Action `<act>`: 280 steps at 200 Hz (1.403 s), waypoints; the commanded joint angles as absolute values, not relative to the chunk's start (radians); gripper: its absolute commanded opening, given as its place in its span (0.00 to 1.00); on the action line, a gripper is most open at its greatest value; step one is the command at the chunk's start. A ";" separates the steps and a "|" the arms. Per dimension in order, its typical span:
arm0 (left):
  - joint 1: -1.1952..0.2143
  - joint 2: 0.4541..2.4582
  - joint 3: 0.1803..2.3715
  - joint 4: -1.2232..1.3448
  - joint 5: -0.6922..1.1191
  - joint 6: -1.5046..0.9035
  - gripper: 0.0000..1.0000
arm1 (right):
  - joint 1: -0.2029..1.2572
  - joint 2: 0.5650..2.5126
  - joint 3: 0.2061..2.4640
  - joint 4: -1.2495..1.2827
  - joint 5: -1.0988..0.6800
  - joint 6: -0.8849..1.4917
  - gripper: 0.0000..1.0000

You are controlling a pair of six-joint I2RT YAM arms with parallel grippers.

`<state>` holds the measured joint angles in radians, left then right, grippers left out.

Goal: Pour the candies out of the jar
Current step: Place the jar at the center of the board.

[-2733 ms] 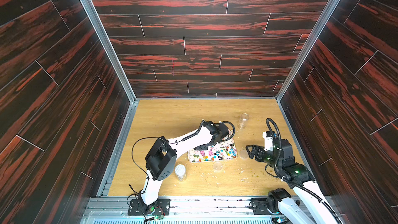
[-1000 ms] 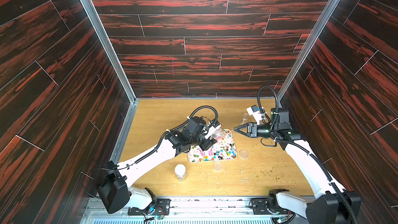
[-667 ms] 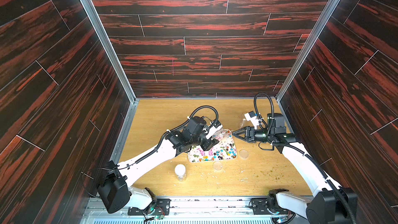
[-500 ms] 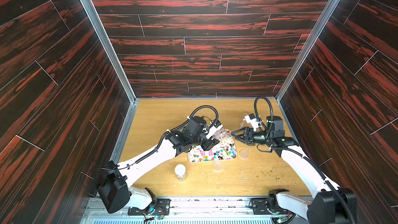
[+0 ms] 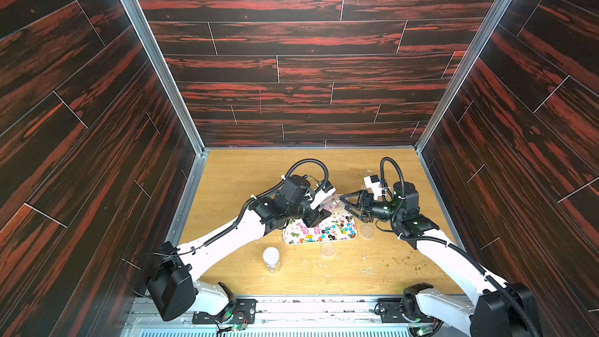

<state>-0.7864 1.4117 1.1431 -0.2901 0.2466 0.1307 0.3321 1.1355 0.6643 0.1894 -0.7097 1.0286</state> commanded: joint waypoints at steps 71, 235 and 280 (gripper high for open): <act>-0.785 1.360 1.121 -0.270 0.261 0.119 0.55 | 0.391 1.239 0.624 0.433 -0.690 1.169 0.89; -0.787 1.344 1.103 -0.256 0.259 0.108 0.56 | 0.439 1.299 0.632 0.532 -0.697 1.210 0.56; -0.787 1.329 1.087 -0.237 0.248 0.093 0.65 | 0.440 1.300 0.627 0.550 -0.697 1.219 0.50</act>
